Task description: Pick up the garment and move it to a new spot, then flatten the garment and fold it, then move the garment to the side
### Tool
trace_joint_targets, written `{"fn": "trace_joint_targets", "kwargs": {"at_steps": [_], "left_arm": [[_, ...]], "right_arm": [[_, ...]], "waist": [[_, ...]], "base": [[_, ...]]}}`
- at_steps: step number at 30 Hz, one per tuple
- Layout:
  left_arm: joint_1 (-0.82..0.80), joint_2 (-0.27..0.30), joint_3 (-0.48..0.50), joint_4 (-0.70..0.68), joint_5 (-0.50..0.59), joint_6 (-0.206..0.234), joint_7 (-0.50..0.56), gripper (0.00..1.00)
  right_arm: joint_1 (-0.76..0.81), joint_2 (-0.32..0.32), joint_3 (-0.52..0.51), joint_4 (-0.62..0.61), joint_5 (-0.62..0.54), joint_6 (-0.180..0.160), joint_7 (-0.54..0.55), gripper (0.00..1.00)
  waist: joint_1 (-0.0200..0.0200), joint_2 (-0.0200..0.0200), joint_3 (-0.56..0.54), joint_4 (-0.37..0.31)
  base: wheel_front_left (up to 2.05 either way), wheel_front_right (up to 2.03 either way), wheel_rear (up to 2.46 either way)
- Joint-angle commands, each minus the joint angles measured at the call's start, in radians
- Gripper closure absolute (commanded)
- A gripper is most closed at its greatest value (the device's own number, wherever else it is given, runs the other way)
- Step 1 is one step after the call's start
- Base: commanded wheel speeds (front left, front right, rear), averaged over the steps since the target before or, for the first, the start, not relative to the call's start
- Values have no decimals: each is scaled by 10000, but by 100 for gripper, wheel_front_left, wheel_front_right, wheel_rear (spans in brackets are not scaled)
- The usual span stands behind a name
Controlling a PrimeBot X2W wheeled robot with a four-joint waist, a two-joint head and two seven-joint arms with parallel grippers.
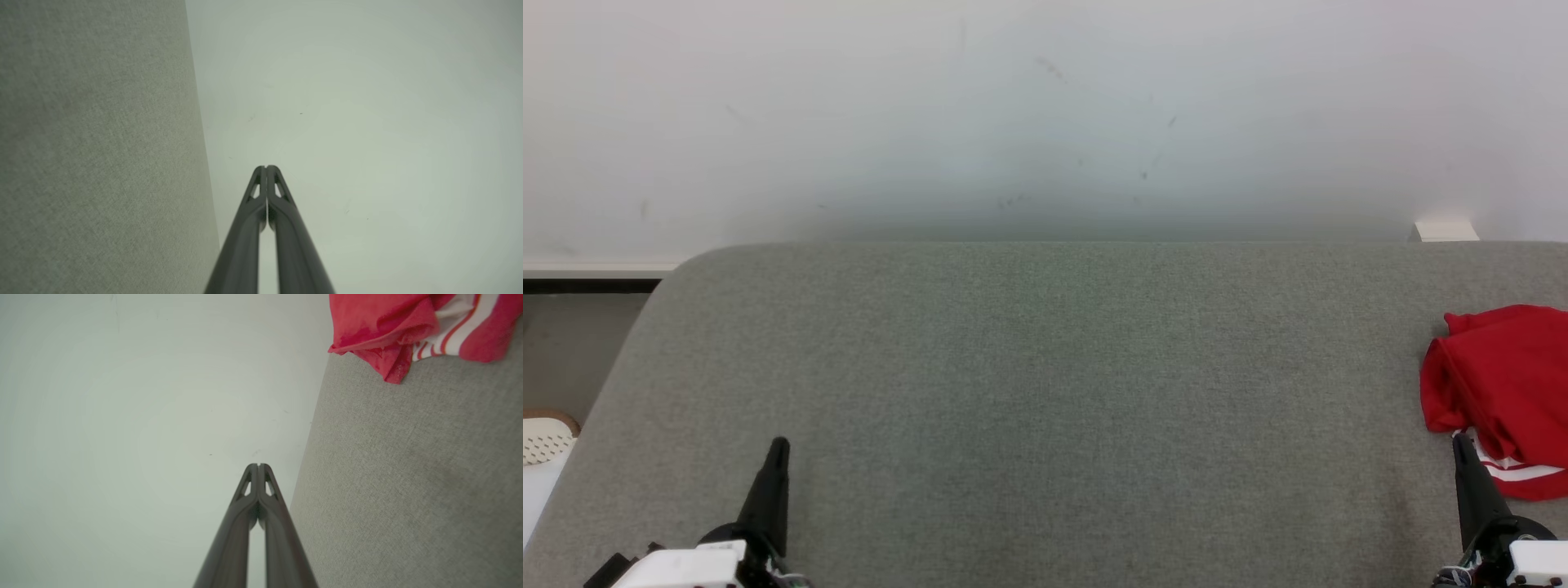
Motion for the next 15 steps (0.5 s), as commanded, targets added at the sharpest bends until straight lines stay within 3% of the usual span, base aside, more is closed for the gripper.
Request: {"fn": "trace_joint_targets", "kwargs": {"at_steps": [1, 15], "left_arm": [[-64, 59, 20, -31, -135, -61, 35, 100], [-63, 59, 19, -31, -136, -61, 34, 100]], "right_arm": [[-120, -8, -42, -41, 6, -17, 38, 100], [-121, -7, -43, -41, 6, -17, 39, 100]], "waist": [[0, -1, 0, 0], [0, -1, 0, 0]], "base": [[0, 0, 0], [0, 0, 0]]}}
